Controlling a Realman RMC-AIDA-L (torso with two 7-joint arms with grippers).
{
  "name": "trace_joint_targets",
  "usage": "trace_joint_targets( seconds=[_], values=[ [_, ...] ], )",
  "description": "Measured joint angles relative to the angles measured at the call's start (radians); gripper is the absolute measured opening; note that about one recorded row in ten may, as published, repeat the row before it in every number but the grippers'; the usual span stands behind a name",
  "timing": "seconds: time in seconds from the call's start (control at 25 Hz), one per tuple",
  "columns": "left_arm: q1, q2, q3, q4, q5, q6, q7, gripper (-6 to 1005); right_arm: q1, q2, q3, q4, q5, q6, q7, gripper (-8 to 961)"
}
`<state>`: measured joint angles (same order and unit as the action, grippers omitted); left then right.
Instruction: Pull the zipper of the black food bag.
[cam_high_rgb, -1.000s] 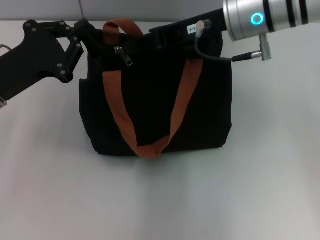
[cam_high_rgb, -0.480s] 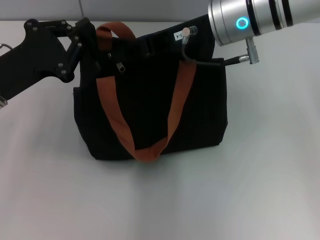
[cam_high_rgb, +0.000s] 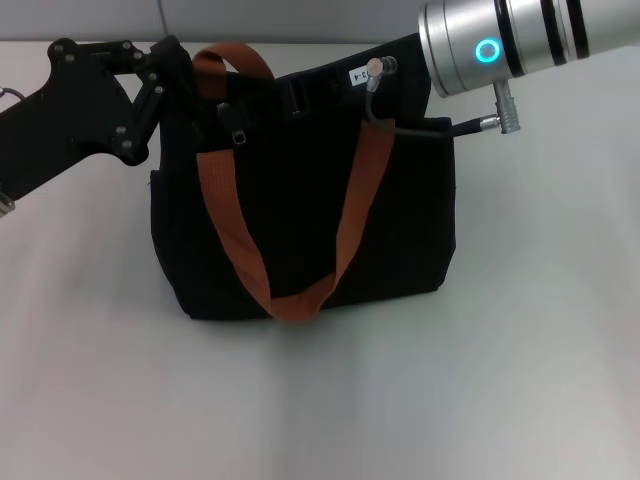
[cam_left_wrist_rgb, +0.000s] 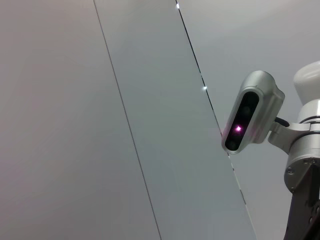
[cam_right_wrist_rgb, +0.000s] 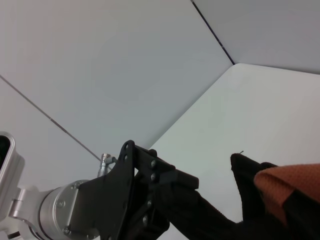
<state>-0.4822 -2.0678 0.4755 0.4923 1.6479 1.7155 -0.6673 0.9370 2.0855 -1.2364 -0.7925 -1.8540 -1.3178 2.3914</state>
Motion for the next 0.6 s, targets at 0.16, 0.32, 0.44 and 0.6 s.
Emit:
trace_joint_targets(
  seconds=[0.16, 0.32, 0.44, 0.6],
  values=[
    [0.001, 0.000, 0.001, 0.000, -0.006, 0.000, 0.000, 56, 0.004, -0.001, 0.000, 0.004, -0.003, 0.000, 0.000, 206],
    [0.004, 0.000, 0.002, 0.000, -0.011, 0.001, 0.000, 57, -0.004, -0.003, 0.011, -0.008, -0.005, -0.006, -0.002, 205],
    [0.005, 0.000, 0.001, 0.000, -0.011, 0.001, 0.000, 57, -0.013, -0.005, 0.011, -0.025, -0.008, -0.011, -0.002, 206],
    [0.005, 0.000, 0.001, 0.000, -0.011, 0.003, 0.000, 58, -0.016, -0.005, 0.004, -0.032, -0.017, -0.011, -0.002, 209]
  ],
)
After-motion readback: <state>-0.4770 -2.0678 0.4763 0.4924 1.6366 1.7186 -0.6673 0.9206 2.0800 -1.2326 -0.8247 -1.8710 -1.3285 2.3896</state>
